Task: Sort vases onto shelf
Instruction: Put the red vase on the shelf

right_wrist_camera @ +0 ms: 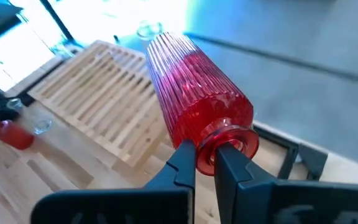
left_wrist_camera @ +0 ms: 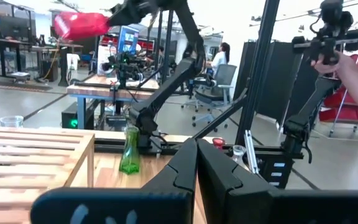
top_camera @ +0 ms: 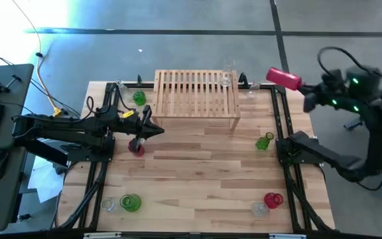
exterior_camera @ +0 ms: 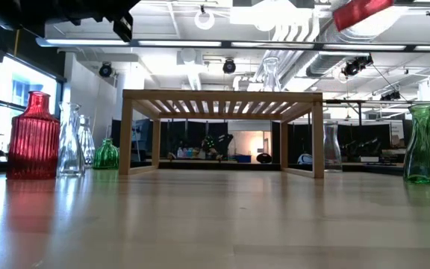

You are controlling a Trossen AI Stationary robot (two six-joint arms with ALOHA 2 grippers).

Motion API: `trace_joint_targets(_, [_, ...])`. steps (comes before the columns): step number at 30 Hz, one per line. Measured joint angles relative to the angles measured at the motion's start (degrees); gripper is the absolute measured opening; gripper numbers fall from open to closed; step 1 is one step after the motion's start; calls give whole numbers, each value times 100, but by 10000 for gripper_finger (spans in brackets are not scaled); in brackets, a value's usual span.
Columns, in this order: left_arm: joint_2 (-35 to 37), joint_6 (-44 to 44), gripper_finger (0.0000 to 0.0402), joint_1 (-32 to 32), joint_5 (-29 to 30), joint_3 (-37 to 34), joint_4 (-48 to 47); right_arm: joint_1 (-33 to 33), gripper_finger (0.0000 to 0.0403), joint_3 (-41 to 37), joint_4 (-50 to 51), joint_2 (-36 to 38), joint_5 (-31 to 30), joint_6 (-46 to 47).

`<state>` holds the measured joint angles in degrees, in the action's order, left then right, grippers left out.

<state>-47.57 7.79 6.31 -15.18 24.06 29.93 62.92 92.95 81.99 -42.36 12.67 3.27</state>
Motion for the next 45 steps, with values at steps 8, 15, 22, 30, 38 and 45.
trace_joint_targets(8, [0, -90, 5, 0, 0, 0, 0, 69, 3, 0, -915, 926, 1338, -227])
trace_joint_targets(15, [0, -94, 5, 4, 47, 0, 4, 741, 2, 2, -1381, 802, 2668, -620])
trace_joint_targets(22, [0, -57, 5, 4, 55, 0, -3, 1611, 2, -2, -1519, 310, 3862, -1192])
trace_joint_targets(30, [0, -101, 5, 62, 57, 0, -9, 1798, 2, -2, -2235, -2, 4482, -1385])
trace_joint_targets(38, [0, -98, 5, 356, 60, 0, -11, 1794, 2, -2, -2875, -263, 4744, -1326])
trace_joint_targets(45, [0, -98, 5, 544, 57, 0, -11, 1441, 2, -4, -3550, -628, 4850, -1187])
